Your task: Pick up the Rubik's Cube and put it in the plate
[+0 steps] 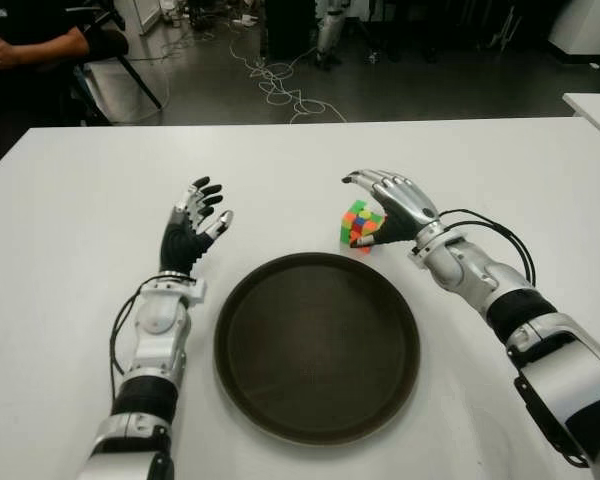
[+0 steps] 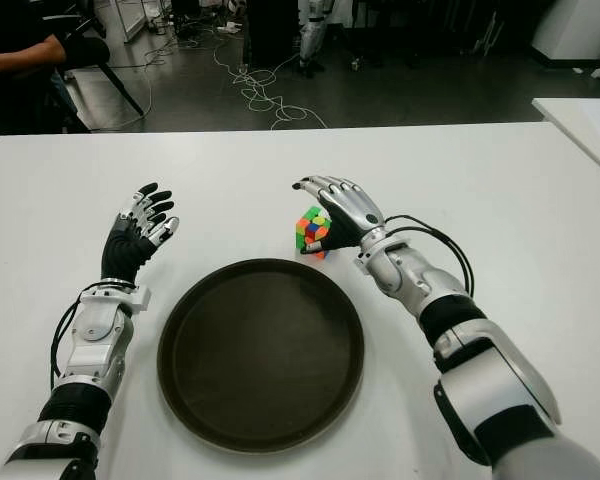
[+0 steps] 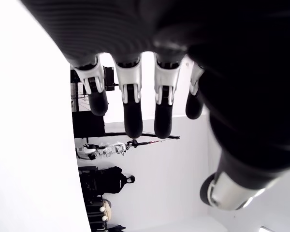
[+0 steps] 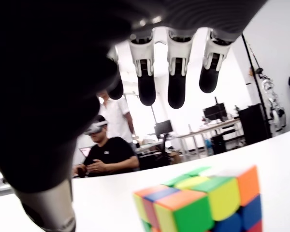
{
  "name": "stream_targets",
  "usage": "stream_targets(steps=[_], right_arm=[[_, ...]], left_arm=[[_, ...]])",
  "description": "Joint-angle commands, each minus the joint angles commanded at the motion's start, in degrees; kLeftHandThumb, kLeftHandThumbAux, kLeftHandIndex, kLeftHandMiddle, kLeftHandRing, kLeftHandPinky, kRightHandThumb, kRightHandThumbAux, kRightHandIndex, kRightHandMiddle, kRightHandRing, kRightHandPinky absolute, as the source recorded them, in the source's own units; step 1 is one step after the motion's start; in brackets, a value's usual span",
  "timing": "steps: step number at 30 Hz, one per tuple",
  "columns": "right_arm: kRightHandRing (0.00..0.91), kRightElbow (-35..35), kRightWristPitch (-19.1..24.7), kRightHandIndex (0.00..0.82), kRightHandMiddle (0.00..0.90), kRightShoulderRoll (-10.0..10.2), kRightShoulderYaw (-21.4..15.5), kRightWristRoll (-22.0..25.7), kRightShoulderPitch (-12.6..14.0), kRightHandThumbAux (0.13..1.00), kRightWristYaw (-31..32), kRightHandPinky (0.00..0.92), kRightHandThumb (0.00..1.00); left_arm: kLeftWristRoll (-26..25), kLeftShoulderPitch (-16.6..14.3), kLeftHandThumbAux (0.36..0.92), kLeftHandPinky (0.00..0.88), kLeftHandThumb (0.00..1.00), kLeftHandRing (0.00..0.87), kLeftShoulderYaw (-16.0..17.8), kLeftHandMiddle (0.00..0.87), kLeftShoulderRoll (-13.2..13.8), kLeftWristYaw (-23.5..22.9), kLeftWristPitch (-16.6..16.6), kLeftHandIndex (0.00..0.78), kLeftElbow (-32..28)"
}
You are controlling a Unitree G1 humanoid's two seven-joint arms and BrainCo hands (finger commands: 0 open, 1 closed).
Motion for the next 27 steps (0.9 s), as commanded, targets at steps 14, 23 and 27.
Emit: stream_targets(steps=[14, 23, 27], right_arm=[[0.349, 3.4, 4.0, 0.312, 0.341, 3.2, -2.3, 2.0, -0.2, 0.84, -9.4, 0.363, 0.0], [0.375, 2.6, 6.5, 0.332, 0.365, 4.0, -2.5, 2.4, 0.2, 0.819, -9.2, 0.376, 0.0], [0.387, 2.3, 6.6, 0.344, 0.378, 4.0, -2.4, 2.5, 0.3, 0.824, -9.0, 0.393, 0.0]], left_arm=[[0.6, -0.1, 0.717, 0.094, 0.056, 0.173, -0.3, 0.217, -0.1, 0.4, 0.4, 0.147, -0.3], [1.0, 0.0, 0.725, 0.09, 0.055, 0.162, -0.3, 0.206, -0.2, 0.8, 0.2, 0.138, -0.1], [1.1, 0.0, 0.717, 0.086, 0.05, 0.154, -0.3, 0.2, -0.3, 0.7, -0.1, 0.137, 0.0]])
